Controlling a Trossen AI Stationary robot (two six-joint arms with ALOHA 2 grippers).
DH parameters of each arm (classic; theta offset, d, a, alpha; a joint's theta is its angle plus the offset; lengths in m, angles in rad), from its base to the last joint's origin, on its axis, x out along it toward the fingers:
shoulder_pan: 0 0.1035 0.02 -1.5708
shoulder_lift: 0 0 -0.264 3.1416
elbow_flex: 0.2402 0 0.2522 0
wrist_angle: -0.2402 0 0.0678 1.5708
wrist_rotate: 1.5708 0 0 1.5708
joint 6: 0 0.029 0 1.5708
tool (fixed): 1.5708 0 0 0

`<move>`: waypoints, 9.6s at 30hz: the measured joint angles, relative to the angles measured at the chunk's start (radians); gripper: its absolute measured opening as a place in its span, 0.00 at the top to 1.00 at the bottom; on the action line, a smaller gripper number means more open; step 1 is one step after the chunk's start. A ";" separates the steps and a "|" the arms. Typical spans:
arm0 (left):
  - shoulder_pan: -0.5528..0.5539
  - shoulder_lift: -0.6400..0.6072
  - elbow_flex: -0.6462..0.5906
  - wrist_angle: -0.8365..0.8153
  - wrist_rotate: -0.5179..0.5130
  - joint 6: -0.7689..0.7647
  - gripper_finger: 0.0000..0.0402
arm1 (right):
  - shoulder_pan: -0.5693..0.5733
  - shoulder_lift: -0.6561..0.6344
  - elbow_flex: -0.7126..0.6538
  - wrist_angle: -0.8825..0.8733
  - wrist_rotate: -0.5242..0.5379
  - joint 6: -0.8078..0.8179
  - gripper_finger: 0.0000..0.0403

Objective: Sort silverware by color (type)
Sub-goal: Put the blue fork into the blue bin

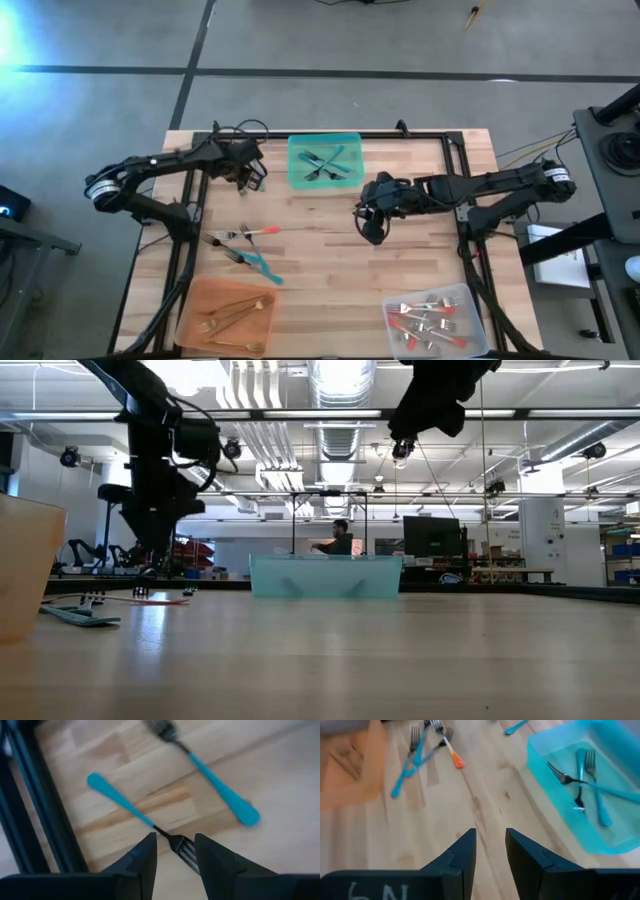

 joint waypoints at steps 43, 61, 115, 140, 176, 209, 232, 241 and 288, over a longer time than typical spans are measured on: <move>0.171 0.326 0.004 0.089 0.216 -0.257 1.00 | -0.004 0.002 -0.025 -0.130 0.001 -0.321 0.76; 0.136 0.165 0.107 0.021 0.264 -0.085 1.00 | -0.004 0.002 -0.025 -0.152 0.001 -0.284 0.76; -0.116 0.511 0.450 0.439 0.260 0.365 0.99 | -0.004 0.002 -0.026 -0.149 0.088 -0.208 0.76; -0.111 0.181 0.366 -0.003 0.077 0.380 0.77 | -0.004 0.002 -0.026 -0.145 0.088 -0.248 0.76; 0.053 0.387 0.176 0.063 0.162 -0.112 0.77 | -0.003 0.002 -0.027 -0.125 0.088 -0.249 0.76; 0.055 0.494 0.216 0.066 0.263 -0.229 0.78 | -0.003 0.002 -0.027 -0.119 0.088 -0.249 0.76; 0.040 0.484 0.462 -0.196 0.256 -0.110 1.00 | -0.004 0.002 -0.027 -0.118 0.087 -0.249 0.76; 0.020 0.483 0.572 -0.240 0.139 -0.082 1.00 | -0.003 0.002 -0.027 -0.119 0.088 -0.249 0.76; 0.202 0.677 0.662 -0.150 0.291 0.139 0.74 | -0.003 0.002 -0.027 -0.118 0.088 -0.250 0.76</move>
